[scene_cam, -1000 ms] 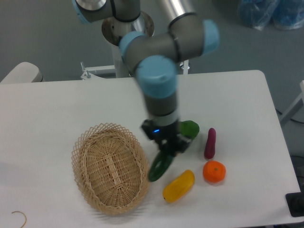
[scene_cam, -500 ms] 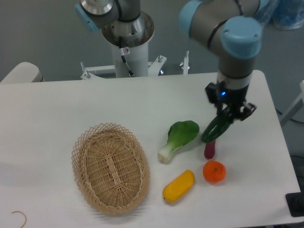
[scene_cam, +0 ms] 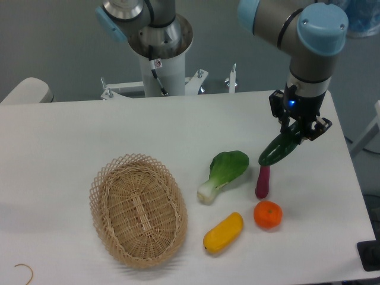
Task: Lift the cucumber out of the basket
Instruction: 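Raise the held cucumber above the purple eggplant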
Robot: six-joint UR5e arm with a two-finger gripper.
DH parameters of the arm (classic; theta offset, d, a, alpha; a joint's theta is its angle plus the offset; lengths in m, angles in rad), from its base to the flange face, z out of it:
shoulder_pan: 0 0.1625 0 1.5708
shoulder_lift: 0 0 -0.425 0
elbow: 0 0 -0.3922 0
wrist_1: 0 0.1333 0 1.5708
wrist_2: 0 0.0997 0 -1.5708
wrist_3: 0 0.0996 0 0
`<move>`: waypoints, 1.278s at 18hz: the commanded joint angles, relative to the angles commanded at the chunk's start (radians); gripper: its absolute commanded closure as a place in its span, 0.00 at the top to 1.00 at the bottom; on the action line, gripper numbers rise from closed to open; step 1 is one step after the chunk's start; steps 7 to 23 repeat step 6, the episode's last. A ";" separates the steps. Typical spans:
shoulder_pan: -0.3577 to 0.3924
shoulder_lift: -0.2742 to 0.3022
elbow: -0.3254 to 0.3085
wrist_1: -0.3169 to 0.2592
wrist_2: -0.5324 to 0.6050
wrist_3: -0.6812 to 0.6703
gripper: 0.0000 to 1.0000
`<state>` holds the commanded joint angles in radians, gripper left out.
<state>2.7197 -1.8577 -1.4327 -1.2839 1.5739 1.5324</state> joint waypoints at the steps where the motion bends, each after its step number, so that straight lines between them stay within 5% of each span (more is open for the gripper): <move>1: -0.002 0.000 0.000 0.000 0.000 0.000 0.27; 23: -0.003 0.000 0.000 0.000 0.000 0.000 0.27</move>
